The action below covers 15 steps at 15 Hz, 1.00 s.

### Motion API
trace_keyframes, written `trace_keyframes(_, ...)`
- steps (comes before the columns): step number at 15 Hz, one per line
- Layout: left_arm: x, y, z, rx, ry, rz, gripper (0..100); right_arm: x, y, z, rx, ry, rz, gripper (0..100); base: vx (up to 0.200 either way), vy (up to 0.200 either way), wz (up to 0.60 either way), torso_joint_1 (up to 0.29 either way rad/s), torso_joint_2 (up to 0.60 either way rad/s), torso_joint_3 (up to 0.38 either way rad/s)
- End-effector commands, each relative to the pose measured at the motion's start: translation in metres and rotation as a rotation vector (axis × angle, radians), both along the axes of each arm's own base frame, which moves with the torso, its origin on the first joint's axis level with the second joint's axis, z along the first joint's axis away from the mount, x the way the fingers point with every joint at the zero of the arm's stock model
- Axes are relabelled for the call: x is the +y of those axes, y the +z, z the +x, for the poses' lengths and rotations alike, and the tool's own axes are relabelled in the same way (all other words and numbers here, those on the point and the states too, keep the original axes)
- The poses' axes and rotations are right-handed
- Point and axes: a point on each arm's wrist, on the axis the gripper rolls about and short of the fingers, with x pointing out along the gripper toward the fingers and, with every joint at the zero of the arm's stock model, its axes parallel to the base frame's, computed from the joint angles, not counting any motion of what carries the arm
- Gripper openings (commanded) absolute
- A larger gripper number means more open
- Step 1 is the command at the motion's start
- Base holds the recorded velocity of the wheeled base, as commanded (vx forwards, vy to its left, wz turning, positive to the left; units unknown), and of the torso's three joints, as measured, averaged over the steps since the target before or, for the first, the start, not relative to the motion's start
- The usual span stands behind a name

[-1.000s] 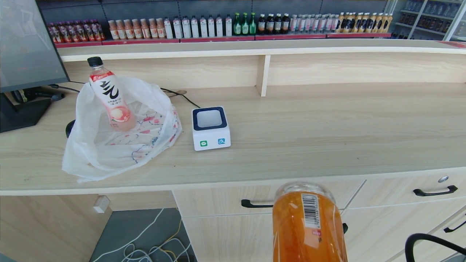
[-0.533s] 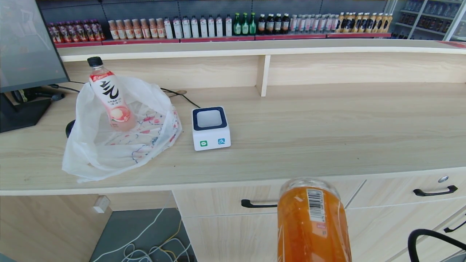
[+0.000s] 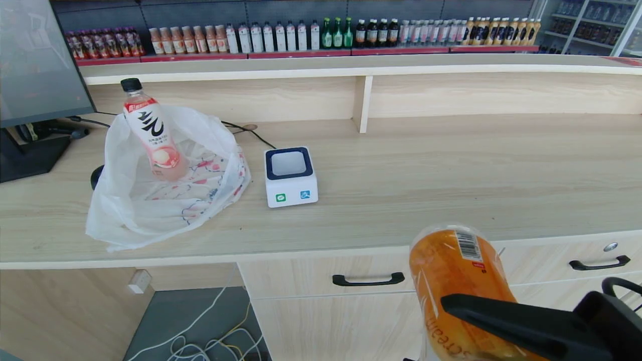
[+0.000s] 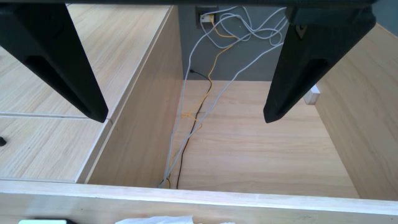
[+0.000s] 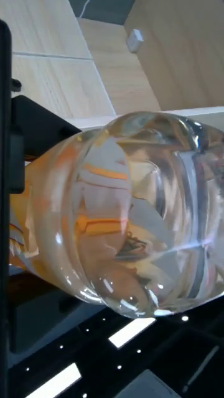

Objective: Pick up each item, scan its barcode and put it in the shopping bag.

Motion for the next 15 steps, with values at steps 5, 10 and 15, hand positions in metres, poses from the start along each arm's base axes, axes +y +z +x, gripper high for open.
trace_keyframes(5,0.000,0.000,0.000,-0.001,0.001,0.000,100,-0.006,0.001,0.002,0.298,0.052,0.115,0,0.000,0.000,0.00,0.000,0.00,0.000)
trace_keyframes(10,0.000,0.000,0.000,-0.001,0.001,0.000,100,-0.006,0.007,0.011,0.511,0.000,0.254,0,0.000,0.000,0.00,0.000,0.00,0.000)
trace_keyframes(15,0.000,0.000,0.000,-0.001,0.001,-0.001,100,-0.007,0.025,0.024,0.501,-0.230,0.424,0,0.000,0.000,0.00,0.000,0.00,0.000)
